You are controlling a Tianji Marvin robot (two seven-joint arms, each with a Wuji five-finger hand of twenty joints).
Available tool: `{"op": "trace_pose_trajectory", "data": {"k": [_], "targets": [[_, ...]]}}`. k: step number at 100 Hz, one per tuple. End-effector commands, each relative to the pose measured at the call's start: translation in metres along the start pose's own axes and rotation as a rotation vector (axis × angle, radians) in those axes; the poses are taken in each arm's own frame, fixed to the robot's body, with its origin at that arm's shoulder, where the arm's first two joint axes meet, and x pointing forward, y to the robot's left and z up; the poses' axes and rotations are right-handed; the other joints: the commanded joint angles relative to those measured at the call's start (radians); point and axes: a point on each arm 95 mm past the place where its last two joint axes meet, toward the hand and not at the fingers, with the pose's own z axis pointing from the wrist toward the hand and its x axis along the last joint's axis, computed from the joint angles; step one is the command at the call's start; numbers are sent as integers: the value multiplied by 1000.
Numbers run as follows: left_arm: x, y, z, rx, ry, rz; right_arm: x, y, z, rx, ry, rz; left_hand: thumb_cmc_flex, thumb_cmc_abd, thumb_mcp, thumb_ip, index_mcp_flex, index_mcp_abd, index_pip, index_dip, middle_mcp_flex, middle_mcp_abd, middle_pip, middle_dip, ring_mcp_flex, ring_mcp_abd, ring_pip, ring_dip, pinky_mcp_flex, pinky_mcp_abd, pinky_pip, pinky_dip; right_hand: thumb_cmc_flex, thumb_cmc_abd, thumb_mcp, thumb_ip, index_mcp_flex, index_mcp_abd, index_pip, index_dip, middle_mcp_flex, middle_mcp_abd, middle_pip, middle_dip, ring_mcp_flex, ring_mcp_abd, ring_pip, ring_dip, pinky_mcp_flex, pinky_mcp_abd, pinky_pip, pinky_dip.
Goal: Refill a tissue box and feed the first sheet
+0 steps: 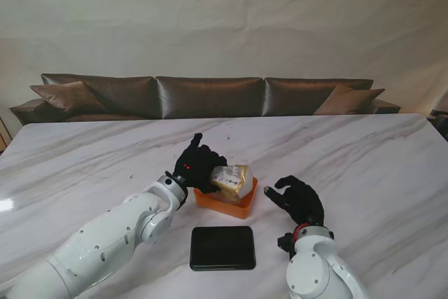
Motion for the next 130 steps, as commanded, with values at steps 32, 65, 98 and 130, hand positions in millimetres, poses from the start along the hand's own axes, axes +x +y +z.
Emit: {"op": "trace_pose_trajectory", "data": {"k": [32, 65, 98, 130], "targets": [[-6, 6, 8, 10, -11, 12, -6, -8, 2, 27, -17, 7, -86, 13, 309, 16, 81, -104, -41, 114, -83, -16, 29, -33, -66, 6, 8, -6, -45, 14, 1482, 17, 1, 1, -3, 19, -11, -23, 14, -18, -42, -18, 29, 7, -7, 8, -1, 10, 5, -81, -7, 16], [-5, 5, 10, 5, -5, 32, -9, -9, 4, 27, -20, 9, -222, -73, 412, 38, 5, -51, -121, 166, -161, 7, 19, -32, -132, 18, -3, -6, -77, 3, 1467, 13, 11, 0, -4, 16, -9, -19, 16, -25, -45, -18, 33, 9, -5, 7, 1, 9, 5, -82, -9, 15], [-8, 11, 13, 32, -5, 62, -9, -9, 3, 23, -24, 6, -341, -145, 557, 1, -48, -63, -121, 181, -214, 3, 38, -21, -184, 20, 10, -5, -91, -17, 1473, 17, 19, 0, -5, 11, -7, -19, 20, -29, -46, -18, 39, 11, -1, 6, 4, 9, 7, -86, -12, 14], [-9, 11, 18, 72, -1, 62, -9, -8, 2, 24, -28, 3, -365, -144, 586, -4, -38, -100, -63, 212, -199, -8, 56, -14, -177, 12, 23, -7, -80, -29, 1482, 19, 23, 0, -5, 8, -7, -17, 22, -32, -47, -18, 40, 12, 0, 5, 5, 8, 10, -90, -14, 11]]}}
